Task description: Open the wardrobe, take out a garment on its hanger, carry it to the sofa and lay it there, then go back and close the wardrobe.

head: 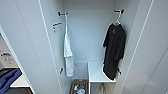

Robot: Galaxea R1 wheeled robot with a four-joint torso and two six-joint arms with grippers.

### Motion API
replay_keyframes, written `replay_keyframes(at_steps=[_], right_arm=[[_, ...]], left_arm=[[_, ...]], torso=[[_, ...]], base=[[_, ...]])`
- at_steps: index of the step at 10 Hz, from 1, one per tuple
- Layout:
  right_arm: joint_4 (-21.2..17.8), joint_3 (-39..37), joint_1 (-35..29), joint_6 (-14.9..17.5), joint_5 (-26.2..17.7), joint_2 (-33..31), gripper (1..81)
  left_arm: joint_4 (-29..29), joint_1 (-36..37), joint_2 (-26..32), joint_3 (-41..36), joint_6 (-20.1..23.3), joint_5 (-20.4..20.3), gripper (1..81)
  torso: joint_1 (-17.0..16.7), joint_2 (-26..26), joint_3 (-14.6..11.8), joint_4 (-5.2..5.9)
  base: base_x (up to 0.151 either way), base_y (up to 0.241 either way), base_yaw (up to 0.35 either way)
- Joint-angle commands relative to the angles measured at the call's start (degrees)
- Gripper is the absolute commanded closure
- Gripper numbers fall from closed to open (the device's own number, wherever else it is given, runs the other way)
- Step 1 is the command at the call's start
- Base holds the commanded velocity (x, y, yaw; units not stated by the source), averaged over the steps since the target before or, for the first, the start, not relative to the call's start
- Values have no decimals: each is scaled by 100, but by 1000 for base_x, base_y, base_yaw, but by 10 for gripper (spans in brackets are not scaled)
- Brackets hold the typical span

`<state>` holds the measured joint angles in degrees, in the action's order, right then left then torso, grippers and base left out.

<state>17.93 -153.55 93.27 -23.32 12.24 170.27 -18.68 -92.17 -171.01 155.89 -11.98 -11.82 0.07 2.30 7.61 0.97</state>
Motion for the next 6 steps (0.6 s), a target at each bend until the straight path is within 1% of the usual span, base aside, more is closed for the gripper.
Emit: replay_keyframes(at_steps=[1,4,6], right_arm=[[140,-526,74,21,-748,615,10],[140,-491,56,12,-758,669,10],[140,-429,39,12,-758,678,10]], left_arm=[[-66,72,-21,65,82,330,10],[-57,64,-4,73,90,339,10],[-75,72,5,73,91,339,10]], torso=[[0,0,0,0],[0,0,0,0],[-7,2,-2,0]], base=[[0,0,0],[0,0,0],[85,0,0]])
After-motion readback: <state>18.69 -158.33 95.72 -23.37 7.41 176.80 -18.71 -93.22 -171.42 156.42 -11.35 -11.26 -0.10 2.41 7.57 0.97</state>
